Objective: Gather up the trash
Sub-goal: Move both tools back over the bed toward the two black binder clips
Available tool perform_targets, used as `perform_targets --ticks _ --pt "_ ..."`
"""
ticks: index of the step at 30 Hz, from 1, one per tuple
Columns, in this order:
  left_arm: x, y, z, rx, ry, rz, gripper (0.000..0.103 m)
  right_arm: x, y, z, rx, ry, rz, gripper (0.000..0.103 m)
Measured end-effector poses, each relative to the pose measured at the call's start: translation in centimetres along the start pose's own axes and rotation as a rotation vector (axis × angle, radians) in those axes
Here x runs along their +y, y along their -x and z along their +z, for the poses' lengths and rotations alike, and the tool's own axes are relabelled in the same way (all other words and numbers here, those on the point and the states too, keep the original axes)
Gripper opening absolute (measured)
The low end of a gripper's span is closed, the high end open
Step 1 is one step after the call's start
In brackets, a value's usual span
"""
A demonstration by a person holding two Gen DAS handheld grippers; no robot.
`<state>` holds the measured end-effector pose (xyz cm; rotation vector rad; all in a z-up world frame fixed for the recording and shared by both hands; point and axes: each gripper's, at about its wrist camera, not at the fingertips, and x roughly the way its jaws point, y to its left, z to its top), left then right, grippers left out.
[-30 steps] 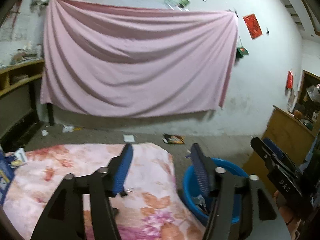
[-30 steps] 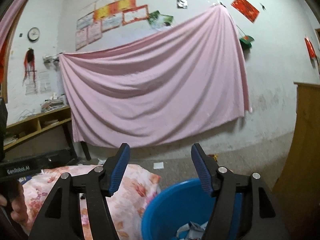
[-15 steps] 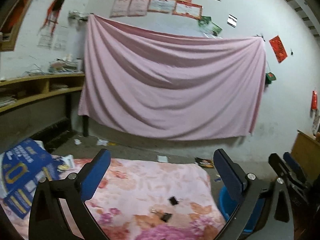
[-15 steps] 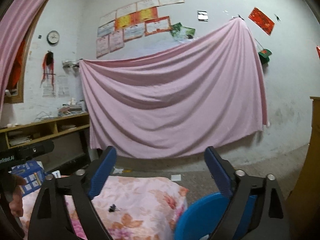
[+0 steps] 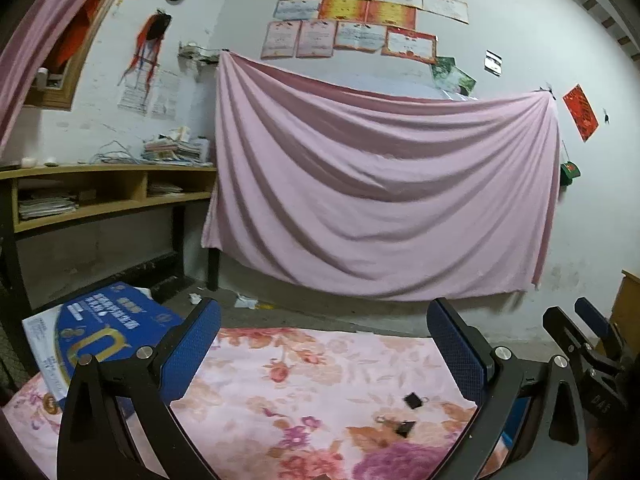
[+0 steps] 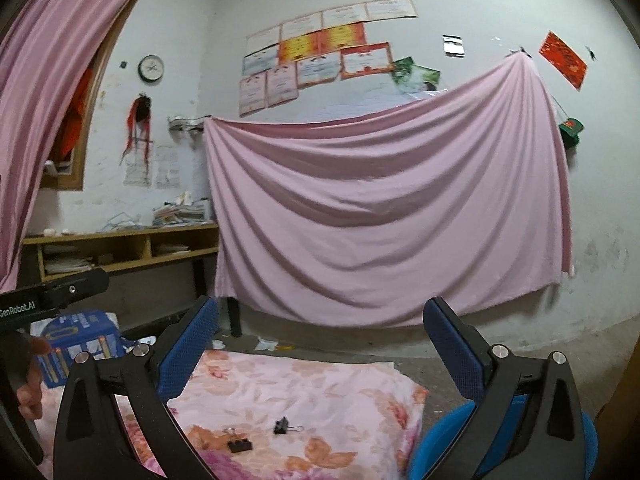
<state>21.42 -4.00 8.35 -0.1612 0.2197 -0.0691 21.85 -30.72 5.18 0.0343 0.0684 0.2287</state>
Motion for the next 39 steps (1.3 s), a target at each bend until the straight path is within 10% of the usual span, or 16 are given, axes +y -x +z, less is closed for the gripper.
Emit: perform_targets --ticks 20,32,39 --pt "3.3 -1.5 -3.9 0.079 0.007 0.014 0.101 4.0 -3.1 -2.8 0.114 0.142 0.083 0.103" --pt "1.1 -5.9 -5.7 0.29 -0.019 -0.111 0.101 1.2 -5.9 -3.8 0.279 0.124 0.098 0.103" --pt "-1.3 -8.6 -7.3 0.426 -0.069 -0.213 0.1 -0.1 -7.9 -4.8 0.399 0.086 0.128 0.085"
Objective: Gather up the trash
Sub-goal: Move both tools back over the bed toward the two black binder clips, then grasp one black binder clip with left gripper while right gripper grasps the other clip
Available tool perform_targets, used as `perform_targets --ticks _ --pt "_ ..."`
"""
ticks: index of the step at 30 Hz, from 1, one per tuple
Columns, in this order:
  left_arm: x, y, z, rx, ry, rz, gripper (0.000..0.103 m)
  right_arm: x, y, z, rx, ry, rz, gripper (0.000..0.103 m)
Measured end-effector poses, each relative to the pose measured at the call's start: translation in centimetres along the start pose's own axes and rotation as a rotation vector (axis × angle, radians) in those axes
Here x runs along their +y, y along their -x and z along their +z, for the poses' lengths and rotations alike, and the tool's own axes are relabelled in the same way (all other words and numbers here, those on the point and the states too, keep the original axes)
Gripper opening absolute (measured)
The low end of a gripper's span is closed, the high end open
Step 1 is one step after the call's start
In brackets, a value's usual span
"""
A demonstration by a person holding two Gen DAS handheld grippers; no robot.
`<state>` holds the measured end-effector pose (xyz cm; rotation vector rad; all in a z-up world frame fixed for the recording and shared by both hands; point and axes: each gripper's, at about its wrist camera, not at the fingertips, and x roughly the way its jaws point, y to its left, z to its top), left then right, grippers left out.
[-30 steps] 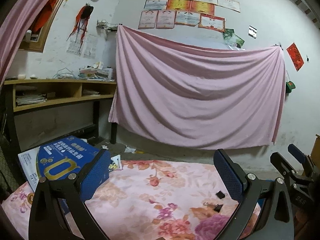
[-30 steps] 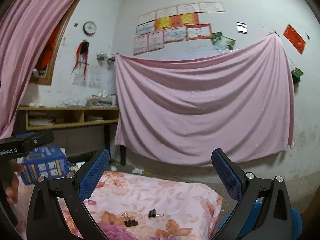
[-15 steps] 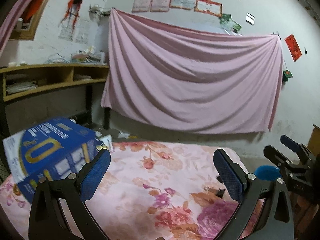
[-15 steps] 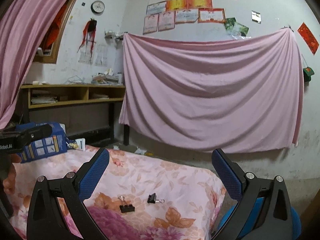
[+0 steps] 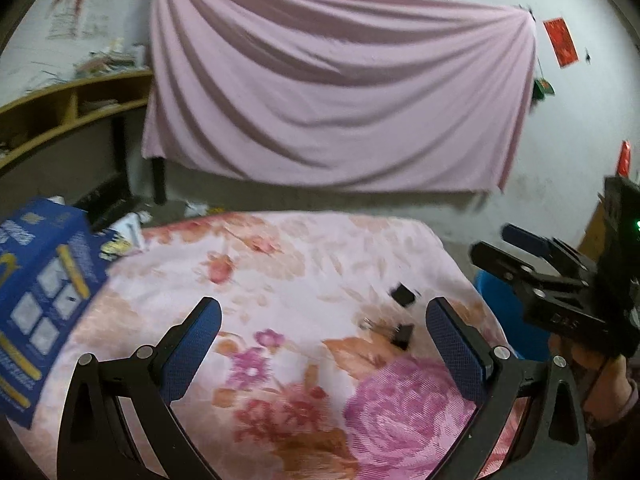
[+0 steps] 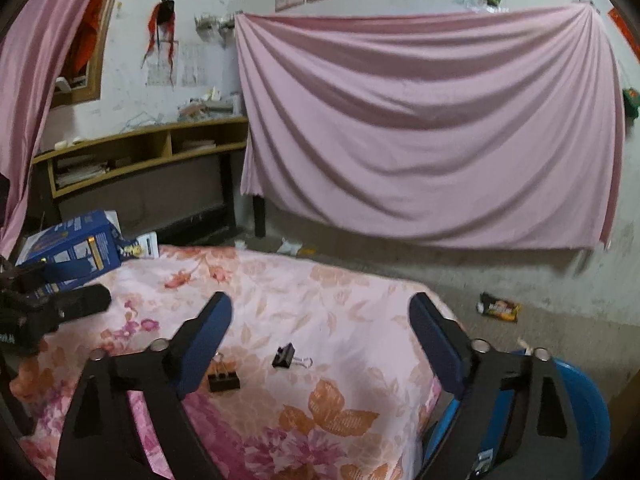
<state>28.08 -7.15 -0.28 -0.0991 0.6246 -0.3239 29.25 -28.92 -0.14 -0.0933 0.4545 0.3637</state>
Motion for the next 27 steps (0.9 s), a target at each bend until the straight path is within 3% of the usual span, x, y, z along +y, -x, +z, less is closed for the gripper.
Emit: perform_targets --ticks 4,9,15,19,24,27 --pt "-0.6 -1.9 -0.1 0.065 -0.02 -0.051 0.091 -0.3 -1.5 -0.4 0.069 0.011 0.019 0.077" --pt "-1.6 -4.5 -0.2 0.176 -0.042 -0.138 0.066 -0.8 -2.9 -1.0 0.135 0.013 0.036 0.061" --pt "-3.0 -7.4 -0.4 0.298 -0.079 -0.209 0.044 -1.9 -4.3 -1.5 0.201 -0.005 0.063 0.046" --pt "-4.0 -9.0 -0.4 0.347 -0.121 -0.2 0.041 -2.4 -5.1 -1.7 0.231 -0.021 0.076 0.043" --pt "-4.8 -9.9 -0.4 0.372 -0.163 -0.169 0.022 -2.8 -5.7 -1.7 0.255 -0.044 0.082 0.043" --pt "-4.6 -9.8 -0.5 0.372 -0.164 -0.175 0.02 -2.8 -6.0 -1.8 0.267 -0.053 0.085 0.043"
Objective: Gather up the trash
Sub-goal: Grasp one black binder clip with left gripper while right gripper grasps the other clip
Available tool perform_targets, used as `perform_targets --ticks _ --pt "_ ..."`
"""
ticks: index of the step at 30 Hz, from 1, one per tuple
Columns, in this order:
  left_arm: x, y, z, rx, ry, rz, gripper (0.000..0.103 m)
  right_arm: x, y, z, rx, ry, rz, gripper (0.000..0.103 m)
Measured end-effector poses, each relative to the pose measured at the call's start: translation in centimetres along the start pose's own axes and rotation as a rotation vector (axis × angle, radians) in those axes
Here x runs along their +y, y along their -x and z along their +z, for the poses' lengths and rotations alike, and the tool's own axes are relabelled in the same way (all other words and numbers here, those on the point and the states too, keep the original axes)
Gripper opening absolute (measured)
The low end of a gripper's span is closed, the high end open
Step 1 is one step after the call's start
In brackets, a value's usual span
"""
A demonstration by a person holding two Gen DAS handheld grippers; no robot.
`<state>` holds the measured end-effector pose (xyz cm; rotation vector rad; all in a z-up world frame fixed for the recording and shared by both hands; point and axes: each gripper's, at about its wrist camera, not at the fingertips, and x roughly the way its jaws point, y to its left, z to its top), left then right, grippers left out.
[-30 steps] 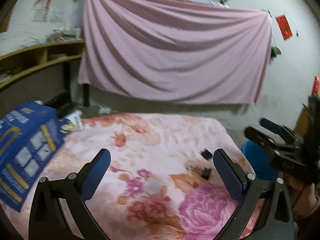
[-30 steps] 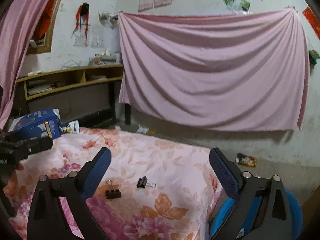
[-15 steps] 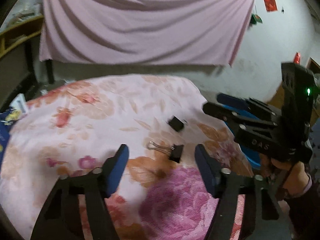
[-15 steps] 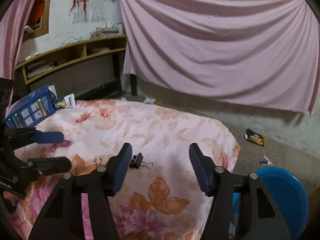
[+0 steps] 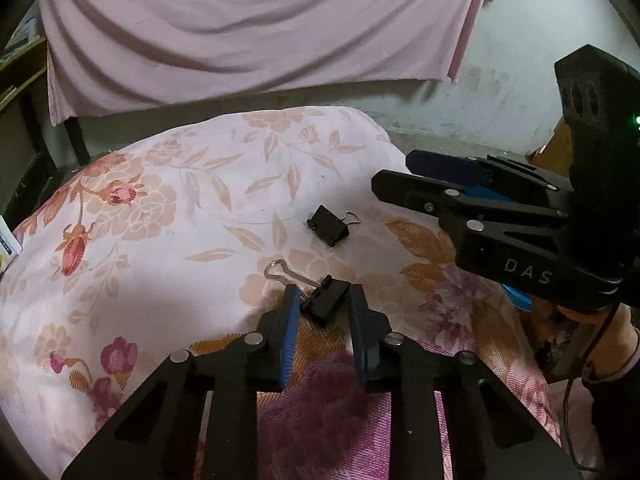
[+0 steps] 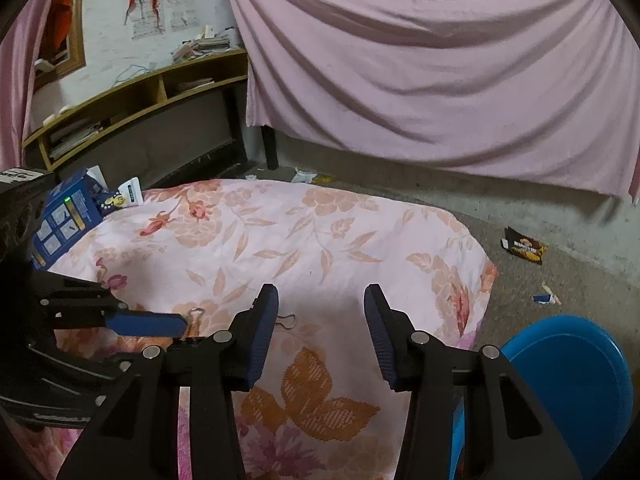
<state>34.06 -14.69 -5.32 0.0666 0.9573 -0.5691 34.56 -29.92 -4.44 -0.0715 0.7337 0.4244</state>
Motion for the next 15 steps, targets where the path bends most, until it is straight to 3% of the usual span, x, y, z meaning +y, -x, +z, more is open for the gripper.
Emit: perform_targets --ticks 6,15 --pt "1.1 0.7 -0.2 -0.024 0.053 -0.001 0.019 0.1 -0.6 0.0 0.031 -0.009 0.019 0.043" --pt "4.2 3.3 -0.9 -0.087 0.177 0.066 0.018 1.3 -2.7 0.2 0.123 -0.001 0.061 0.043"
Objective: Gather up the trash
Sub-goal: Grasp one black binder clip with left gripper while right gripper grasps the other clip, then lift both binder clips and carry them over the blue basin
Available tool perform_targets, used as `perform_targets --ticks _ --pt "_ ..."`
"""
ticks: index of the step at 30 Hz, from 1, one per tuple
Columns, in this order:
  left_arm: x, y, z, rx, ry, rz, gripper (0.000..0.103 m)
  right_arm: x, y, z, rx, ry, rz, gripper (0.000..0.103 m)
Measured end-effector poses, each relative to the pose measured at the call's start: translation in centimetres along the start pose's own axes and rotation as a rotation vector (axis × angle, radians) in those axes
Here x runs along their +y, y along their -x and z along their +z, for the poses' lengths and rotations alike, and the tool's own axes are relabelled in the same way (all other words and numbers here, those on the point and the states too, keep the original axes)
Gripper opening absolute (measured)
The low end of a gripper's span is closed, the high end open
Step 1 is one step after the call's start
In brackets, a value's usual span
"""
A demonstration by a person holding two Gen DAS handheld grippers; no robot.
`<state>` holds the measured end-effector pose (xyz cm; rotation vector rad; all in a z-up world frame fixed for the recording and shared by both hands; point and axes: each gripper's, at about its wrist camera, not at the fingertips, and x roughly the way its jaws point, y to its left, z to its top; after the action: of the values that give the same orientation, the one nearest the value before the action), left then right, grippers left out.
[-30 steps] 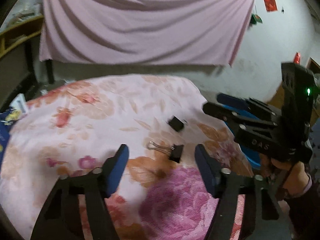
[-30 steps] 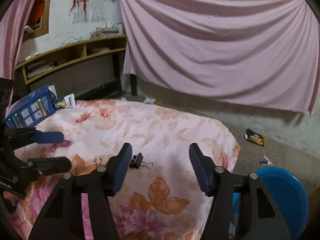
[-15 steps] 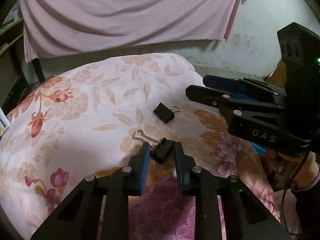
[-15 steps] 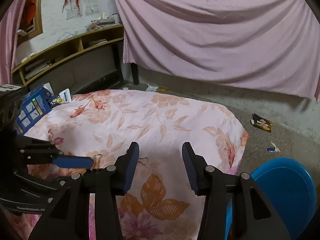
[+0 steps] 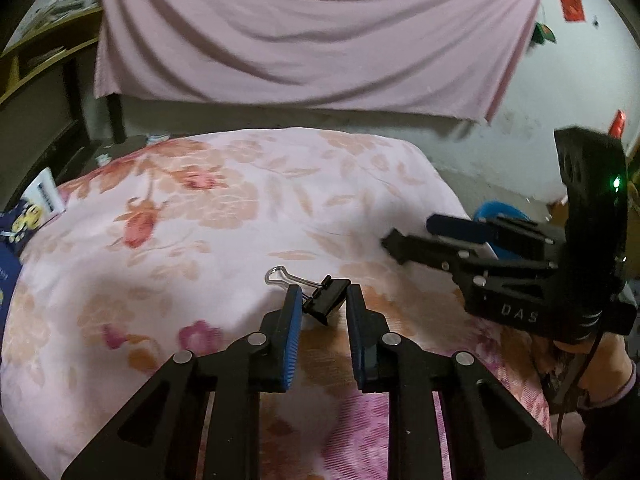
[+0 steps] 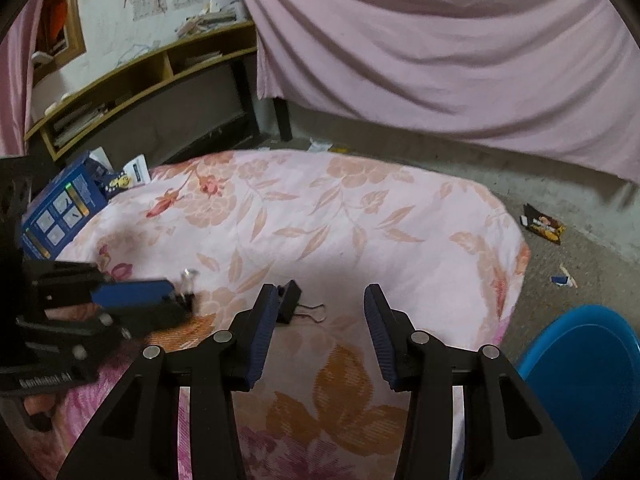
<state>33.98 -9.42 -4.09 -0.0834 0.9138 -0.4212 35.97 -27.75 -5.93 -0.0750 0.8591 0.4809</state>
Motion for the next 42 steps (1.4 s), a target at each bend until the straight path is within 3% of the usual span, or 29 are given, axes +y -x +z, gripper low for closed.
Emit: perform_targets --ticks 7,9,11,21,31,36,42 --pt "0.4 1.0 0.1 -0.018 0.032 0.023 0.018 1.1 -1.8 0.6 0.082 0.039 0.023 0.043" --pt "0.5 1.3 0.1 -0.02 0.035 0.025 0.018 1.6 -2.1 0.7 0.095 0.058 0.02 0.034" --pt "0.5 1.6 0.0 -0.023 0.036 0.026 0.018 1.9 -2.3 0.7 0.105 0.083 0.014 0.034" --pt "-0.5 3.7 -0.2 -0.114 0.033 0.033 0.017 2.0 -1.2 0.1 0.064 0.086 -0.006 0.034" --pt "-3.7 7.6 1.0 -0.329 0.008 0.003 0.017 1.4 6.1 -0.9 -0.255 0.016 -0.061 0.034" --pt "-7.0 10.0 2.4 -0.463 -0.057 -0.018 0.017 0.8 11.2 -1.3 -0.47 -0.019 -0.129 0.034" --pt "-11.8 11.9 3.5 -0.574 -0.166 -0.046 0.017 -0.4 15.9 -2.6 -0.659 -0.06 -0.227 0.034"
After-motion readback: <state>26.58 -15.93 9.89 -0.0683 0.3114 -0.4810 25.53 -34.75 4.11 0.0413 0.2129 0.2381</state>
